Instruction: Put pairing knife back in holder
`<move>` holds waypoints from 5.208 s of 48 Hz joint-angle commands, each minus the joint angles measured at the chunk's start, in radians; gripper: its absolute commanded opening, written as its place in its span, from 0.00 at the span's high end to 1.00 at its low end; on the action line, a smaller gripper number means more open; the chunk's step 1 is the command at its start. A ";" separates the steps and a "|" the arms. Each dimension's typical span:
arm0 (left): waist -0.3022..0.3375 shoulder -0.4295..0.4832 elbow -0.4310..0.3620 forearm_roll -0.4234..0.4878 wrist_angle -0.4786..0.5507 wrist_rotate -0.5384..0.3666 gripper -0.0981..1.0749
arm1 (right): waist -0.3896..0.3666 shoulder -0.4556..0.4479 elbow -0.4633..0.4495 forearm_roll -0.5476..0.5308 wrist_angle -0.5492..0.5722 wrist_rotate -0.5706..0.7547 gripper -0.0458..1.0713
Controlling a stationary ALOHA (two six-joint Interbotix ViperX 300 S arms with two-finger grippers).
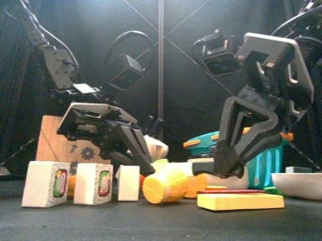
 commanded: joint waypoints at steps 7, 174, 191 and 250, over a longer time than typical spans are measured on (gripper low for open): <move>0.003 -0.037 -0.011 -0.020 -0.003 -0.003 0.48 | 0.002 -0.067 -0.015 -0.002 0.000 -0.011 0.56; 0.058 -0.744 0.270 -0.480 0.143 0.002 0.19 | -0.666 -0.572 -0.210 1.035 0.278 -1.336 0.56; 0.066 -0.744 0.288 -0.480 0.146 0.000 0.19 | -0.856 -0.434 -0.420 1.275 0.574 -1.674 0.56; 0.120 -0.925 0.413 -0.583 0.216 0.002 0.19 | -0.997 0.117 -1.043 1.269 1.117 -1.947 0.56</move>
